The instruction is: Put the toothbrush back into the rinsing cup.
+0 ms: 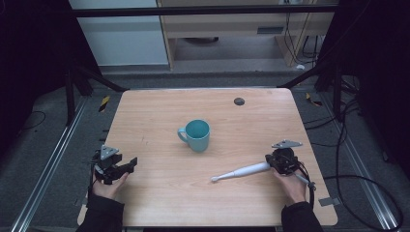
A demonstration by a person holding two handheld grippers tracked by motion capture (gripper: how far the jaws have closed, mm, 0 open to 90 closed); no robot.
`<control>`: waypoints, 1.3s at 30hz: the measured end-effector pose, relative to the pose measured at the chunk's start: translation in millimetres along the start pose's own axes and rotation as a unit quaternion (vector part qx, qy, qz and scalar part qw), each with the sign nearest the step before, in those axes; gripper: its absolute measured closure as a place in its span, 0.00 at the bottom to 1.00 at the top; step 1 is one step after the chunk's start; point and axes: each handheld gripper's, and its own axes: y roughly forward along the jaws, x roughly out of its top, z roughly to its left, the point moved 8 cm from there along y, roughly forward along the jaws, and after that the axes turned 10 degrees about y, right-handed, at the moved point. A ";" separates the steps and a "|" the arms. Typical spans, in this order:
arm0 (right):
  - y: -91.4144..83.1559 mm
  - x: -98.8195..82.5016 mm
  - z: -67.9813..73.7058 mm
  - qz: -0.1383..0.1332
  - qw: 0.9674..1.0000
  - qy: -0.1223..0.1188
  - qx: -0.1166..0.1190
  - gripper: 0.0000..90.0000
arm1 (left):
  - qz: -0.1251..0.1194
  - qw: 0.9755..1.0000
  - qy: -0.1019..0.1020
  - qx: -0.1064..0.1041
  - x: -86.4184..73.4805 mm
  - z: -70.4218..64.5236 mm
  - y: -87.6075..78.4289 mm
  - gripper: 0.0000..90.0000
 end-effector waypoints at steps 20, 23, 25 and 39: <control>-14.4 -18.4 1.6 0.014 1.000 -0.011 -0.001 0.99 | -0.002 1.000 -0.001 0.000 -0.2 0.9 -2.0 0.39; -14.3 -22.4 2.4 0.021 1.000 -0.013 0.000 0.99 | -0.002 1.000 -0.002 0.000 -0.2 1.0 -2.4 0.39; -15.1 -23.6 2.8 0.022 1.000 -0.012 0.001 0.99 | -0.002 1.000 -0.002 0.000 -0.3 1.2 -2.4 0.39; -26.9 -34.2 9.1 0.023 0.999 -0.015 0.015 0.99 | -0.001 1.000 -0.001 0.001 -0.4 1.0 -2.9 0.39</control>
